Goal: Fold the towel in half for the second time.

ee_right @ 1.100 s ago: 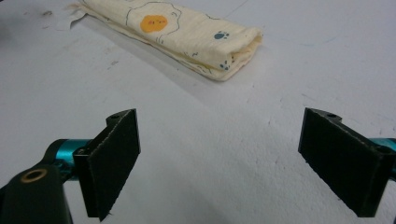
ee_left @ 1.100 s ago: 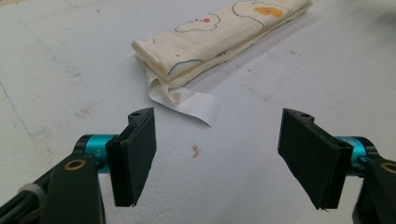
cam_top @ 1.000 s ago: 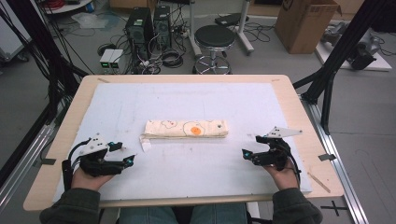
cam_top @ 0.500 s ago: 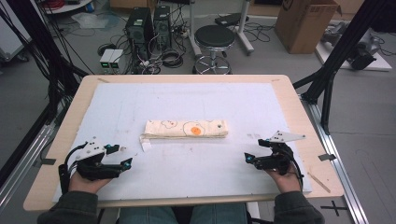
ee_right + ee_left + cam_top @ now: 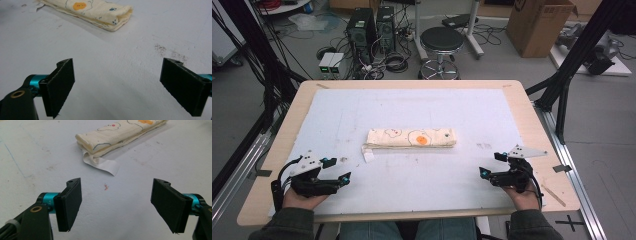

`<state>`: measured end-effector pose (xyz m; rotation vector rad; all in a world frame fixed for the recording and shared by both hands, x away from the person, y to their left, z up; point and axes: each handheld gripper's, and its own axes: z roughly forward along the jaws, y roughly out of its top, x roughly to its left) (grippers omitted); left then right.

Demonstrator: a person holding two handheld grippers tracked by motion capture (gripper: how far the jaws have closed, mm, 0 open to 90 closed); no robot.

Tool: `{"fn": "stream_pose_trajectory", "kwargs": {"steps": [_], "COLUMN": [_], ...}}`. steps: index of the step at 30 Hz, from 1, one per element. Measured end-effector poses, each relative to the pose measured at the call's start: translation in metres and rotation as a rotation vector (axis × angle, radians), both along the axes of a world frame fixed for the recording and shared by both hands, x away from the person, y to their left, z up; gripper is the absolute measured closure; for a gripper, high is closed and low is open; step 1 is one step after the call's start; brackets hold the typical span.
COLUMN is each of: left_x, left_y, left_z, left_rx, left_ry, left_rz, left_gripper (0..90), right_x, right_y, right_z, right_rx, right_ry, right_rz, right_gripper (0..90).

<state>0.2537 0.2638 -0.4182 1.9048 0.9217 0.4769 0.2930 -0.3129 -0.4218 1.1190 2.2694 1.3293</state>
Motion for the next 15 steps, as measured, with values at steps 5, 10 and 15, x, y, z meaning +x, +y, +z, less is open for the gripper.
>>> {"fn": "stream_pose_trajectory", "kwargs": {"steps": [5,10,15], "left_x": [-0.002,-0.002,-0.0004], "left_y": [-0.0018,-0.0059,-0.0058], "left_z": [-0.0012,-0.0029,-0.0041], "left_rx": [-0.003,0.005,0.014], "left_ry": [0.0,0.002,-0.004], "left_rz": [-0.003,-0.011,-0.011], "left_gripper": [25.4,25.4,25.4], "right_x": [-0.0048,-0.0064,-0.0051], "right_y": [-0.0007,-0.0015,-0.0002], "right_z": [-0.0001,-0.0006,-0.003], "right_rx": [0.004,0.003,-0.005], "right_ry": [-0.003,-0.01,-0.007], "right_rz": [0.0,-0.002,0.002], "right_gripper": [12.0,12.0,11.9]}}
